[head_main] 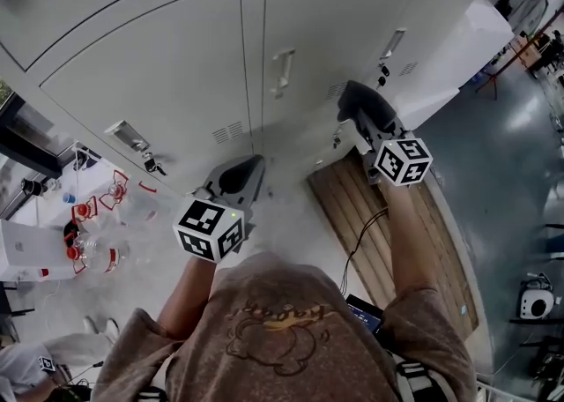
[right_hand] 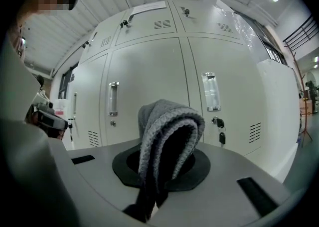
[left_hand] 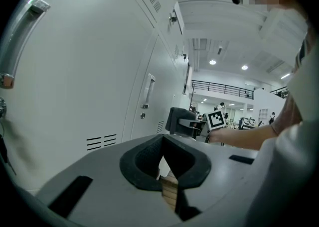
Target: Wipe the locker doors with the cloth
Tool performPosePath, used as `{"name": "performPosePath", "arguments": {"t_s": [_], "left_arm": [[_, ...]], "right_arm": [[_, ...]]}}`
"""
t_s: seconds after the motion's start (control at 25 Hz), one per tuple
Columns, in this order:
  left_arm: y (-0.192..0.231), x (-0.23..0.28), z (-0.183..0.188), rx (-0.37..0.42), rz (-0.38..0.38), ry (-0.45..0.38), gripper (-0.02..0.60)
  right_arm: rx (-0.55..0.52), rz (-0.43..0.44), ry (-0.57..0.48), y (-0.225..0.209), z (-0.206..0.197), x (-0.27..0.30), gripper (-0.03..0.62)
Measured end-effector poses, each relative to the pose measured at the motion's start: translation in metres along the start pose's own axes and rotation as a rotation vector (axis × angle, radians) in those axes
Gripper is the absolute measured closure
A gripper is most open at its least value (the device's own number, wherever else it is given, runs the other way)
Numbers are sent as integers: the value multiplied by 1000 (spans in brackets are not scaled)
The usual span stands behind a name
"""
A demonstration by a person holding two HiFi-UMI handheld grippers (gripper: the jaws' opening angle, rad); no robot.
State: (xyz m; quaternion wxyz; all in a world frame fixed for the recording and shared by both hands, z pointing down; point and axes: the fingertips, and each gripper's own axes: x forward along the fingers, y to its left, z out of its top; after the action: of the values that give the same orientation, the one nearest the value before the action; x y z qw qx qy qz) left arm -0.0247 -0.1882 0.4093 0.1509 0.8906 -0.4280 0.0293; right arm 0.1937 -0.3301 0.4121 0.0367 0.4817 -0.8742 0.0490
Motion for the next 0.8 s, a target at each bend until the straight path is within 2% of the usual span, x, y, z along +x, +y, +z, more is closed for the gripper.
{"name": "performPosePath", "arguments": {"t_s": [0.44, 0.8], "left_arm": [[-4, -2, -3, -3, -1, 4, 583], [7, -11, -3, -10, 33, -4, 583]], "right_arm": [[-50, 223, 25, 101, -10, 21, 556], [-70, 341, 66, 163, -35, 52, 556]]}}
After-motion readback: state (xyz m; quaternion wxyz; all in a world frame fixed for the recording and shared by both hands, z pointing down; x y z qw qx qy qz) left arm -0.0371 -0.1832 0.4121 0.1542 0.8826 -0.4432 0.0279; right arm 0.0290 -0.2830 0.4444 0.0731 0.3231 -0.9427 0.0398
